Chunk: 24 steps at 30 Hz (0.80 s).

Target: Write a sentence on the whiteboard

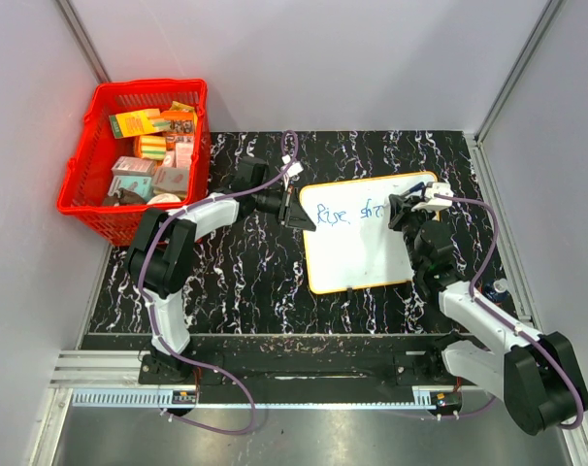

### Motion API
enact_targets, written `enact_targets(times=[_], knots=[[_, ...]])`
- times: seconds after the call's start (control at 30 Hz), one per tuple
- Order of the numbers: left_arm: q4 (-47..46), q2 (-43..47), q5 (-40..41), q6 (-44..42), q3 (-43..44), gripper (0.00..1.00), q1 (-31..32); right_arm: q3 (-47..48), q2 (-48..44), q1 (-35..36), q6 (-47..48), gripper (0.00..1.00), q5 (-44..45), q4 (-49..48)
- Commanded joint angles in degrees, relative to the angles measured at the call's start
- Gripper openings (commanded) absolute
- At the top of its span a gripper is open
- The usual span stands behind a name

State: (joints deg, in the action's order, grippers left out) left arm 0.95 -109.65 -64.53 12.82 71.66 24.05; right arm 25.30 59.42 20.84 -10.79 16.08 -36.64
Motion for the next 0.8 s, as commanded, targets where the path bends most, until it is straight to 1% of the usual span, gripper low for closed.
enact_targets(times=[0.0, 0.57, 0.77], knots=[[3.4, -2.8, 6.8, -11.9, -1.6, 0.0, 2.6, 0.4, 0.3, -0.3, 0.2, 0.0, 1.6, -1.9], [3.4, -2.6, 6.9, -11.9, -1.7, 0.0, 2.6, -3.4, -3.7, -0.3, -3.0, 0.0, 0.7, 2.5], [3.4, -2.6, 6.8, -11.9, -1.6, 0.0, 2.6, -3.6, -3.5, -0.3, -3.5, 0.0, 0.8, 2.1]])
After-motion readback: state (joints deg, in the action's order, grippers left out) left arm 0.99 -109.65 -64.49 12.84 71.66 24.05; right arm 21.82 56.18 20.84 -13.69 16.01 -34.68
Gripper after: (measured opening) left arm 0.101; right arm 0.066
